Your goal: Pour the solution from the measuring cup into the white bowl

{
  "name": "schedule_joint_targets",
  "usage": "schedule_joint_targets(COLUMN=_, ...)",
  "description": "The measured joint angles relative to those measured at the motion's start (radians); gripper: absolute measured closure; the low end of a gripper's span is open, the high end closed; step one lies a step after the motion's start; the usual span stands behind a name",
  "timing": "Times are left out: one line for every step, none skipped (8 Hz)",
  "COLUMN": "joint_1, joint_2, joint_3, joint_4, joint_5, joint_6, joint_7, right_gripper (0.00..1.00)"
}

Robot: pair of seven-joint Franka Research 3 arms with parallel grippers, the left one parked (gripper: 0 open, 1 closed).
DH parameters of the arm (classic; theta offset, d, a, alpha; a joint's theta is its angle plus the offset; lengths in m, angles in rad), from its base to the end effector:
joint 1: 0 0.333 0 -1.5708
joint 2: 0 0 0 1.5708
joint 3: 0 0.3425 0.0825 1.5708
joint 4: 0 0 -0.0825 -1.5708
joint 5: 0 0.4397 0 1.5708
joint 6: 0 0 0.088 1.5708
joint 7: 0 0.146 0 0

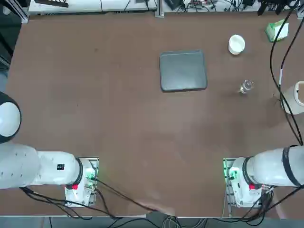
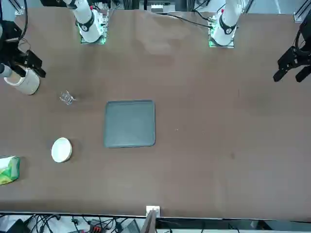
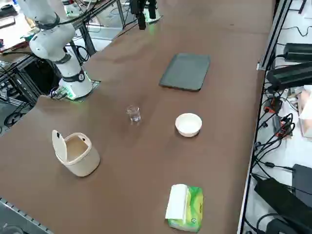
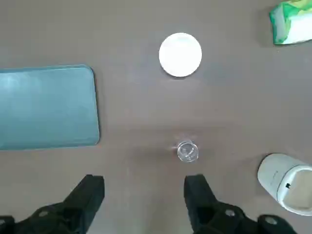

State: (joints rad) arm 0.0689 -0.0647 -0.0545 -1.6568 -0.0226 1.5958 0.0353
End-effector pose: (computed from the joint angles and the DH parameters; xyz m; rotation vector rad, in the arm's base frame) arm 0.5901 0.0044 0.6075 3.1225 -0.0316 0.0064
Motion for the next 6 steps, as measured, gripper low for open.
schedule_joint_targets(joint_1=-0.004, joint_2=0.001, joint_3=0.0, joint_4=0.0, joint_5=0.0, joint_6=-0.003, joint_7=0.0, right_gripper=0.0)
schedule_joint_targets(joint_1=-0.007, joint_2=0.001, joint_3=0.0, joint_4=0.0, joint_5=0.001, joint_6=-0.005, joint_7=0.002, right_gripper=0.0)
schedule_joint_targets(joint_1=-0.007, joint_2=0.002, joint_3=0.001, joint_4=0.001, joint_5=0.001, joint_6=-0.006, joint_7=0.004, right_gripper=0.0)
schedule_joint_targets(joint_1=-0.004, joint_2=0.006, joint_3=0.005, joint_4=0.0, joint_5=0.001, joint_6=-0.01, joint_7=0.021, right_gripper=0.0)
schedule_joint_targets(joint_1=0.002, joint_2=0.016, joint_3=0.01, joint_4=-0.004, joint_5=-0.009, joint_6=-0.013, joint_7=0.077, right_gripper=0.0)
schedule_joint_targets(joint_1=0.017, joint_2=0.032, joint_3=0.015, joint_4=-0.018, joint_5=-0.042, joint_6=-0.014, joint_7=0.158, right_gripper=0.0)
